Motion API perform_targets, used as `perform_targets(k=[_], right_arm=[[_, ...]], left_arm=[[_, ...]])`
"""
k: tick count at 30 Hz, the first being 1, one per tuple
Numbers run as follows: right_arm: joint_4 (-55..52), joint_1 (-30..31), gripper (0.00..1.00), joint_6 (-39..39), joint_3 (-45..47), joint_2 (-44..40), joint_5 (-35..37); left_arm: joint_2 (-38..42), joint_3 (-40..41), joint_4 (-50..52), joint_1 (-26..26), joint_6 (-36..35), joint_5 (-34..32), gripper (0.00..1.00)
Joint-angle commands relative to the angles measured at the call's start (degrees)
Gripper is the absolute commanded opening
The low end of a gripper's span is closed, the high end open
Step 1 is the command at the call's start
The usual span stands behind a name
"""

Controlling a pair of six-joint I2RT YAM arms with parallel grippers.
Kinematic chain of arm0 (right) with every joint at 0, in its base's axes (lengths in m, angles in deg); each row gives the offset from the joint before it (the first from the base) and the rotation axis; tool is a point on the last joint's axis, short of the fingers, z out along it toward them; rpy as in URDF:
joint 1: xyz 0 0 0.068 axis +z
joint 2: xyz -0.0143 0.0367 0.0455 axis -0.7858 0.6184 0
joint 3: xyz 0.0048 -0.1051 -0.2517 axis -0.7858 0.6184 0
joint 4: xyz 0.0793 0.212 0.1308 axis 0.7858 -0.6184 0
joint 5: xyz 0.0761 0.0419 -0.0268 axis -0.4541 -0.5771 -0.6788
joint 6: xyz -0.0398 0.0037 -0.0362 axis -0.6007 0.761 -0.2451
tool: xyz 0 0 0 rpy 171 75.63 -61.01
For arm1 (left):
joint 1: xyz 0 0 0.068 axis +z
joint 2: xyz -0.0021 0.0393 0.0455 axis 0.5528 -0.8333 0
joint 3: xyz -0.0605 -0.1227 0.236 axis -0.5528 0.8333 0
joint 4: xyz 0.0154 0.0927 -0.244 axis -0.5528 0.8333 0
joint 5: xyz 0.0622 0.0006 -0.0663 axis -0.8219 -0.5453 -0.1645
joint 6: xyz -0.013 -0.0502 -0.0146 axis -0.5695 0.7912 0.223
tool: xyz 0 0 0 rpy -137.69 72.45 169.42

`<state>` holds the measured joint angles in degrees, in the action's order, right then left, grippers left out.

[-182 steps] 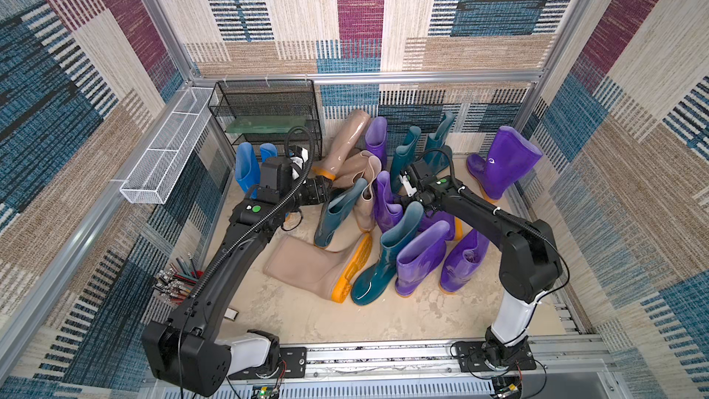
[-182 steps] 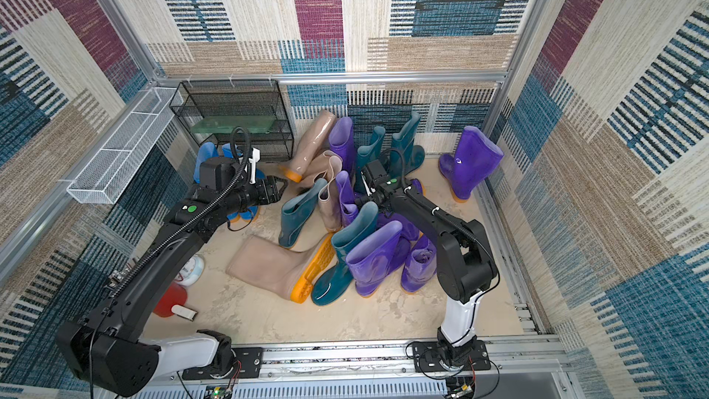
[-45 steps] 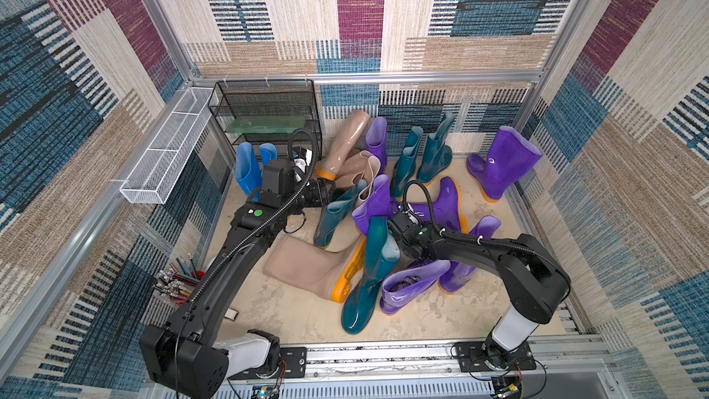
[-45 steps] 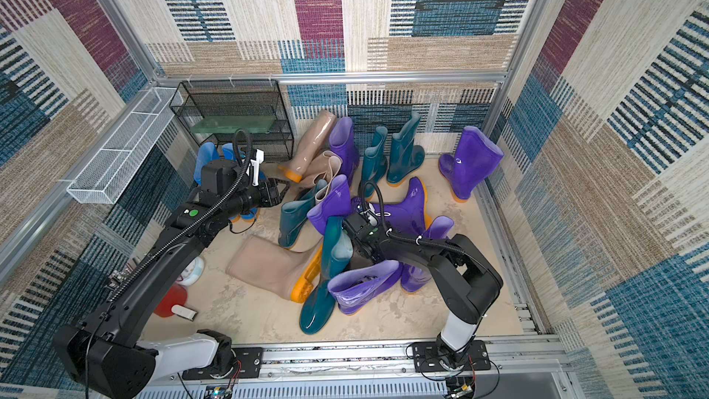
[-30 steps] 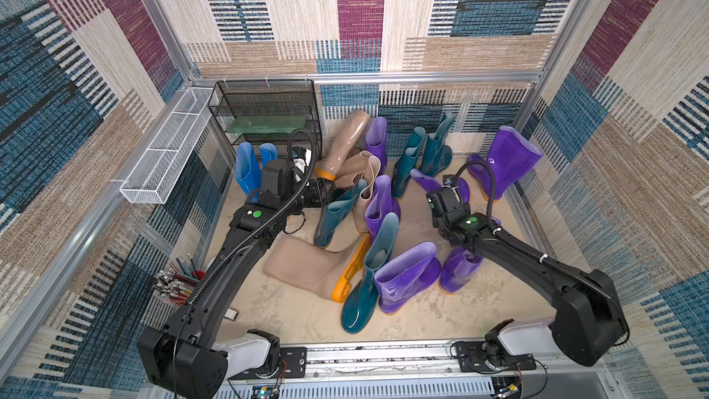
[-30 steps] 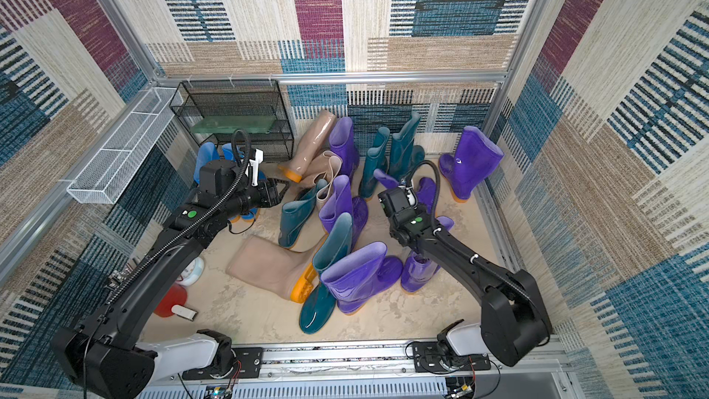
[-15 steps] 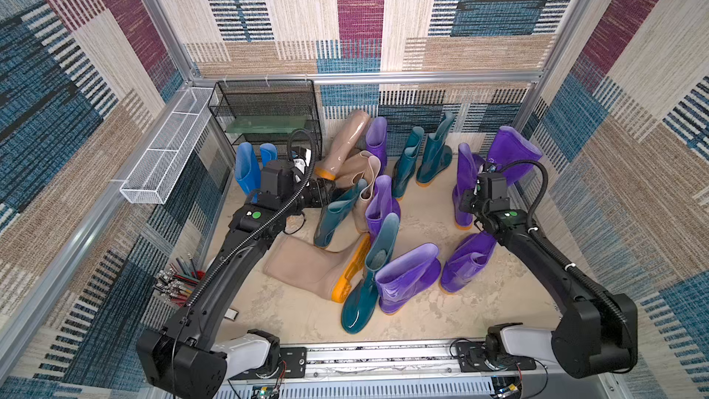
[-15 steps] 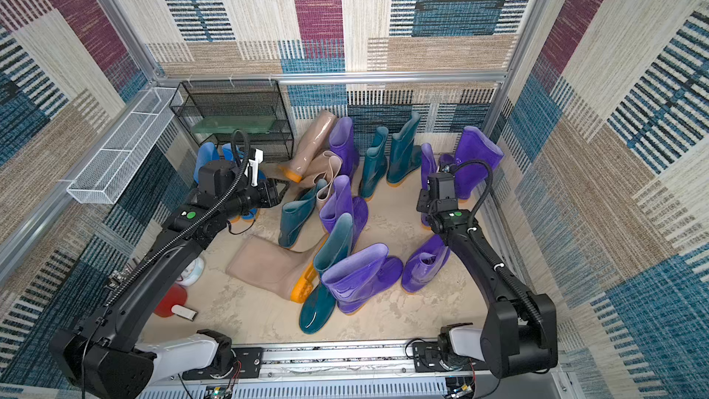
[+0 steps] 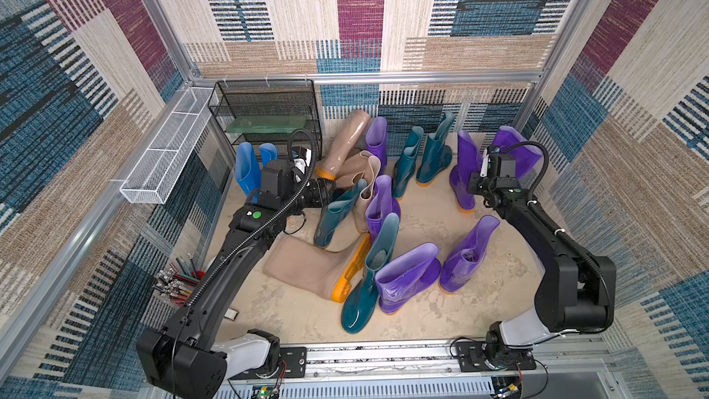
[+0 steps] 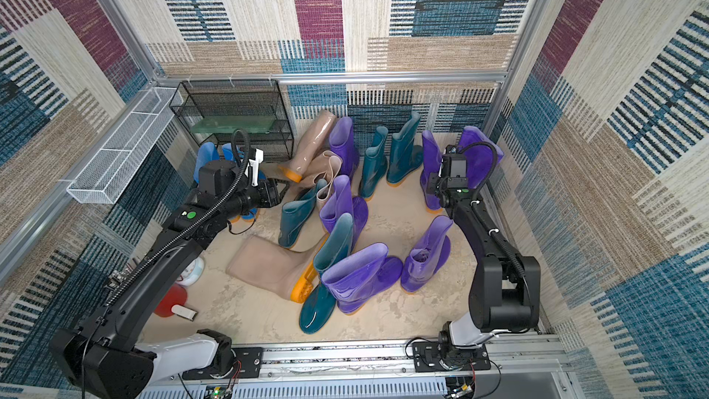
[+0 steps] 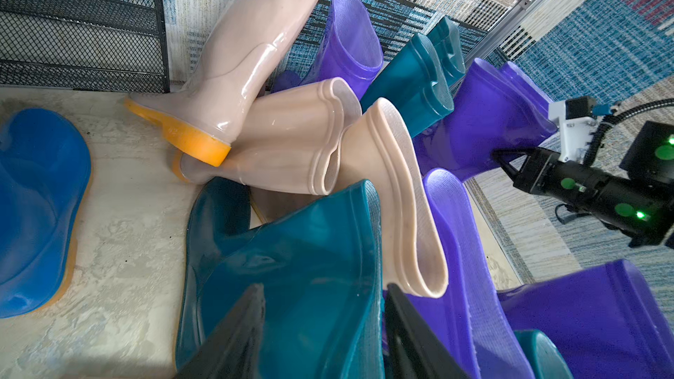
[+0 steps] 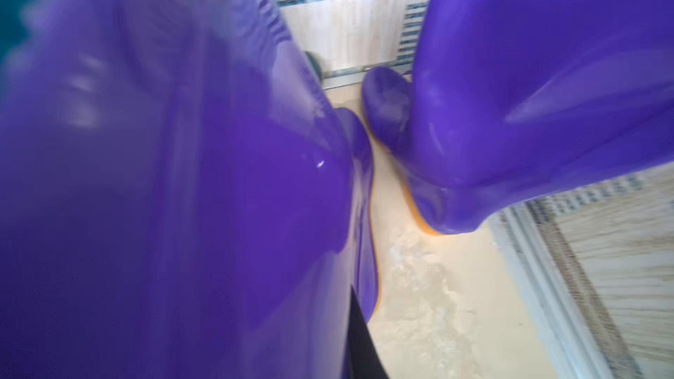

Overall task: Match and arrange rain boots in pairs
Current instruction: Pair a pair of rain boots at the corner of the board.

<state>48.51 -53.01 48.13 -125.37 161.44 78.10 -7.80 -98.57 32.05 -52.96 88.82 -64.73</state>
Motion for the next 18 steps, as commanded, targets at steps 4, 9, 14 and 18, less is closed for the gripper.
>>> perform_targets(k=[4,9,14,18], right_arm=[[4.5,-2.8,0.07,-0.2,-4.8,4.7,1.6],[6.5,-4.0,0.07,0.7,-5.7,8.0,3.5],[10.3,-4.8,0.06,2.3,-3.7,9.2,5.0],[13.4,-5.2,0.06,4.9,-3.0,9.5,6.3]], left_arm=[[-0.4,0.0,-1.4,0.0,0.1,0.2,0.56],[-0.5,0.0,-1.2,0.0,-0.2,-0.1,0.56],[-0.4,0.0,-1.2,0.0,-0.5,-0.4,0.56],[-0.7,-0.1,-1.2,0.0,-0.6,-0.4,0.56]])
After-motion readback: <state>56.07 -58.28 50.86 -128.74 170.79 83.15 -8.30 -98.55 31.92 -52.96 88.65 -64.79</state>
